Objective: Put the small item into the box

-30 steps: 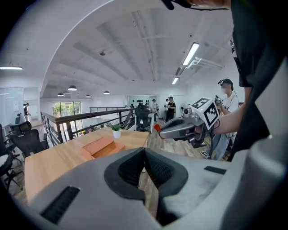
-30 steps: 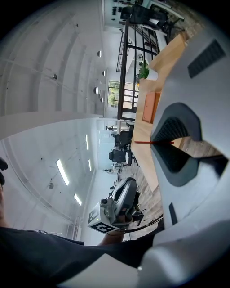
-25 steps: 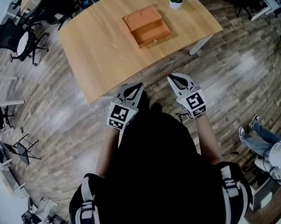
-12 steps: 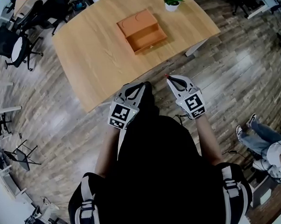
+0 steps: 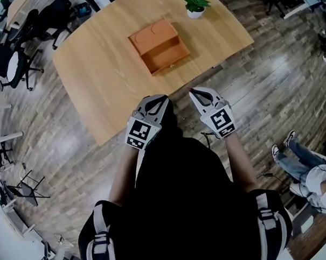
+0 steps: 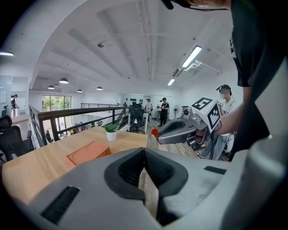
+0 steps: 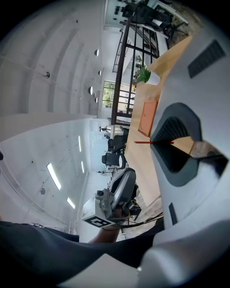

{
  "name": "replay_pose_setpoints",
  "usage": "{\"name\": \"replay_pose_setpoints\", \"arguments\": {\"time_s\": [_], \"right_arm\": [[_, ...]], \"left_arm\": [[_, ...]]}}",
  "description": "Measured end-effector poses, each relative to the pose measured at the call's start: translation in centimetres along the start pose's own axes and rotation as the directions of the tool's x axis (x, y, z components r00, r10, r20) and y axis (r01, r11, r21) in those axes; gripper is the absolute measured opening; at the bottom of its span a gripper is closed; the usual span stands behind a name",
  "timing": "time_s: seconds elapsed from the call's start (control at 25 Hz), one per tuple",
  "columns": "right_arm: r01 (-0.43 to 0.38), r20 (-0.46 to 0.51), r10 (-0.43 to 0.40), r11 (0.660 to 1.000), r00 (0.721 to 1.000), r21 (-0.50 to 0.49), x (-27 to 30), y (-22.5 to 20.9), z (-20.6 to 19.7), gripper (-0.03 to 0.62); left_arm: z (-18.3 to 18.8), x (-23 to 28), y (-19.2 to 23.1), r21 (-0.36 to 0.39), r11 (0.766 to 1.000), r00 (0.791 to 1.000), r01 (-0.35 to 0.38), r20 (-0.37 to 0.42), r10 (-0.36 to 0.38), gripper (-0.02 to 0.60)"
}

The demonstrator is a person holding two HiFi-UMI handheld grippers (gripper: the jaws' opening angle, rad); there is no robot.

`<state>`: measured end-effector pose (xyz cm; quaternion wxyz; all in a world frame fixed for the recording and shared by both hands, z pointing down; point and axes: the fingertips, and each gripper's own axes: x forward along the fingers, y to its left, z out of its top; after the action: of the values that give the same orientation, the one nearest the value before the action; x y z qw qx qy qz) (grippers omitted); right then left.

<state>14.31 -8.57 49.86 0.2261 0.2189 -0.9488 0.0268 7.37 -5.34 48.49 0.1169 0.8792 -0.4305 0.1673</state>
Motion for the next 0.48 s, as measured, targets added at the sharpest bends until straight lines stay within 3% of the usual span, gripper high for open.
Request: {"name": "replay_pose_setpoints", "arguments": {"time_s": [0.48], "right_arm": [[-0.014,-0.06,0.015,1.0,0.998,0.02,5.6,-5.3,0.5,0.032]], "left_arm": [[1.1,4.8,7.8,-0.031,0.999,1.0,0.004,0.003,-0.004,0.023]]}}
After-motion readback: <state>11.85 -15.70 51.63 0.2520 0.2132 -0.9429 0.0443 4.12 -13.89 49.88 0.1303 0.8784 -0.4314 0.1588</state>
